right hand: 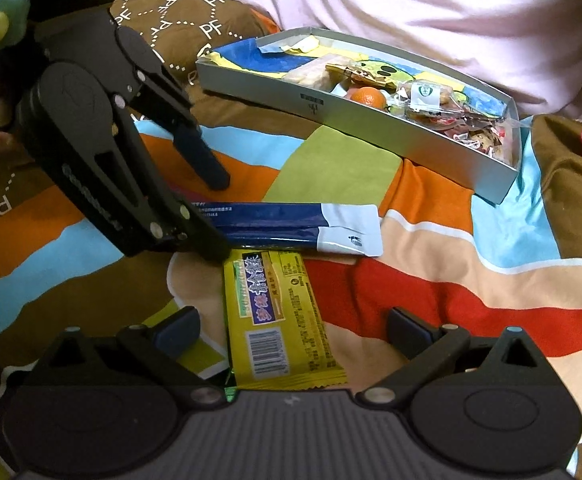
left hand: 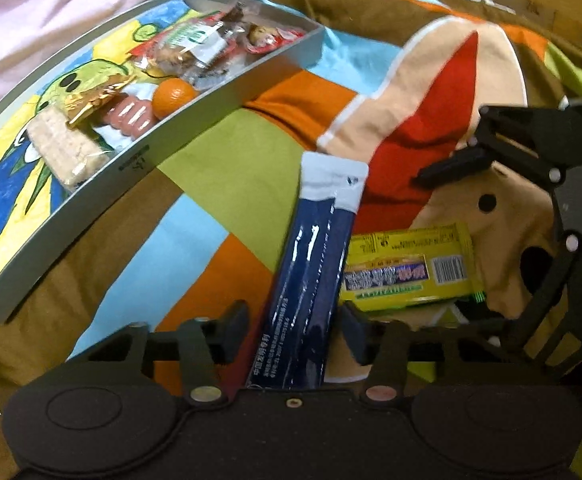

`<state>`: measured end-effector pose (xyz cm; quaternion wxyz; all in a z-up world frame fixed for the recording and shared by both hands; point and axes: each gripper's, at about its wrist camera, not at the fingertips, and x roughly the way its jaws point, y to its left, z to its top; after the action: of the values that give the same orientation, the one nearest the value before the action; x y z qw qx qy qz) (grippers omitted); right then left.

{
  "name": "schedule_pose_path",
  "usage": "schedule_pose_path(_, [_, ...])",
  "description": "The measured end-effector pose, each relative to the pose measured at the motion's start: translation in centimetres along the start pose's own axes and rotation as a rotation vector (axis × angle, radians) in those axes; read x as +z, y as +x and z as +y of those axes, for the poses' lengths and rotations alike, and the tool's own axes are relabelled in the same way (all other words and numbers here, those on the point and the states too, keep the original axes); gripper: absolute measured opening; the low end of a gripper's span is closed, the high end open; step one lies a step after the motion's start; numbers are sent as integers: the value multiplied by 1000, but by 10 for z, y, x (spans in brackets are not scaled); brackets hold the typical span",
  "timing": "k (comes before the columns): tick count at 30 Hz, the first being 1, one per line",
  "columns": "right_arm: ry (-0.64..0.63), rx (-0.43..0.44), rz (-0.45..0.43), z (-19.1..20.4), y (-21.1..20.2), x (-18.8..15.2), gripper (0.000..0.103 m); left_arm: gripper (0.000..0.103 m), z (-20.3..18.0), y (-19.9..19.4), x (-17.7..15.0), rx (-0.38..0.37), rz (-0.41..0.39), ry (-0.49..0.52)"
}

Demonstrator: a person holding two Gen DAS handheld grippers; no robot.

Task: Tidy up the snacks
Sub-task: 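Close the left gripper on the blue stick pack while the right gripper grasps the yellow candy bar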

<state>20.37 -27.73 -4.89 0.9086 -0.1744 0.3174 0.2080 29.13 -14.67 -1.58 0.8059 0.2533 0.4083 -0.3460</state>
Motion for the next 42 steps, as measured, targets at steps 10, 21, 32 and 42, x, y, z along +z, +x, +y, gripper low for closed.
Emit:
schedule_pose_path(10, [15, 4, 0, -1, 1, 0, 99, 41, 1, 0, -4, -17, 10, -37])
schedule_pose_path(21, [21, 5, 3, -2, 2, 0, 98, 34, -2, -7, -20, -11, -26, -239])
schedule_pose_path(32, [40, -1, 5, -4, 3, -1, 97, 32, -2, -17, -57, 74, -92, -603])
schedule_pose_path(42, [25, -7, 6, 0, 1, -2, 81, 31, -21, -26, -68, 167, -61, -834])
